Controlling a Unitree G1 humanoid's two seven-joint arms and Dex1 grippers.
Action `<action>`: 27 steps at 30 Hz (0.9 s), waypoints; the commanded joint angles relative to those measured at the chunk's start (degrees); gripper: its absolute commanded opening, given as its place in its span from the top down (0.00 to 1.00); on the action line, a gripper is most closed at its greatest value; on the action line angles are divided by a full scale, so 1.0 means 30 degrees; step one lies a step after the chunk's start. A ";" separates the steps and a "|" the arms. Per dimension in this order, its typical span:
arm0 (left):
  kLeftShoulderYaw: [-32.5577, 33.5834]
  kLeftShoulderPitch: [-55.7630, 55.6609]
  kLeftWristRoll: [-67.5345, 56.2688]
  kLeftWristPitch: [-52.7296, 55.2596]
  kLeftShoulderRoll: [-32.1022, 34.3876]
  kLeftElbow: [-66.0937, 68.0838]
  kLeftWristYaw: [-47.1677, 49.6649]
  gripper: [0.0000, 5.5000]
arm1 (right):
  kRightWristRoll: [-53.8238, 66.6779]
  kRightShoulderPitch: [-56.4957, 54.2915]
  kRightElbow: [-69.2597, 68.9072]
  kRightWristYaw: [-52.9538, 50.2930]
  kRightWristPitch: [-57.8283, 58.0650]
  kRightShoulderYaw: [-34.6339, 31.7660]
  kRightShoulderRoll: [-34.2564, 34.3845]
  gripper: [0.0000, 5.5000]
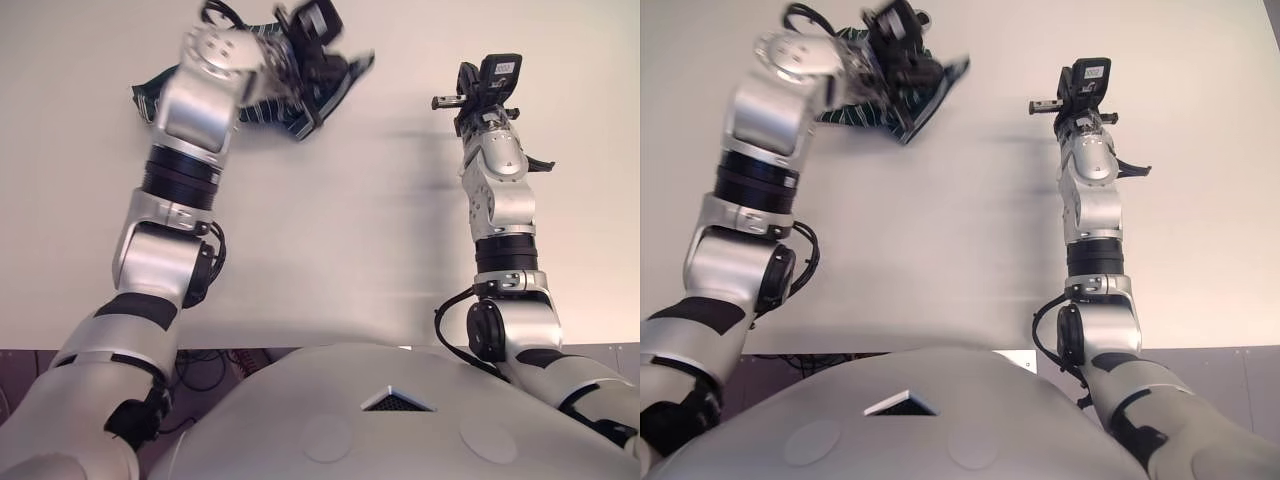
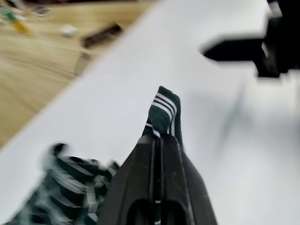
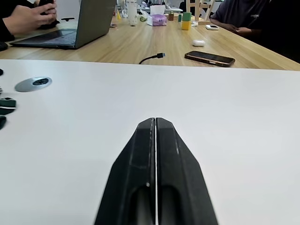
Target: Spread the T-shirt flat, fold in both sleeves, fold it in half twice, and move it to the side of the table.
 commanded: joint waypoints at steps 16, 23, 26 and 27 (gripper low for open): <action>0.5197 0.0334 -0.4210 0.2814 0.0443 -0.5312 0.5764 1.00 | -0.0175 -0.3272 0.1446 0.9003 0.2949 0.5490 0.0273 0.76; 0.4802 0.0577 -0.4332 0.2421 0.0582 -0.5385 0.6113 1.00 | 0.0321 -0.3125 0.0502 1.0225 0.4357 0.5547 0.0276 0.76; 0.4787 0.0475 -0.4515 0.2514 0.0519 -0.5568 0.6228 1.00 | -0.0001 -0.3096 0.0701 1.0340 0.4378 0.5937 0.0310 0.76; 0.4790 0.0395 -0.4589 0.2541 0.0513 -0.5605 0.6255 1.00 | -0.0140 -0.3186 0.0967 1.0309 0.4299 0.6066 0.0376 0.76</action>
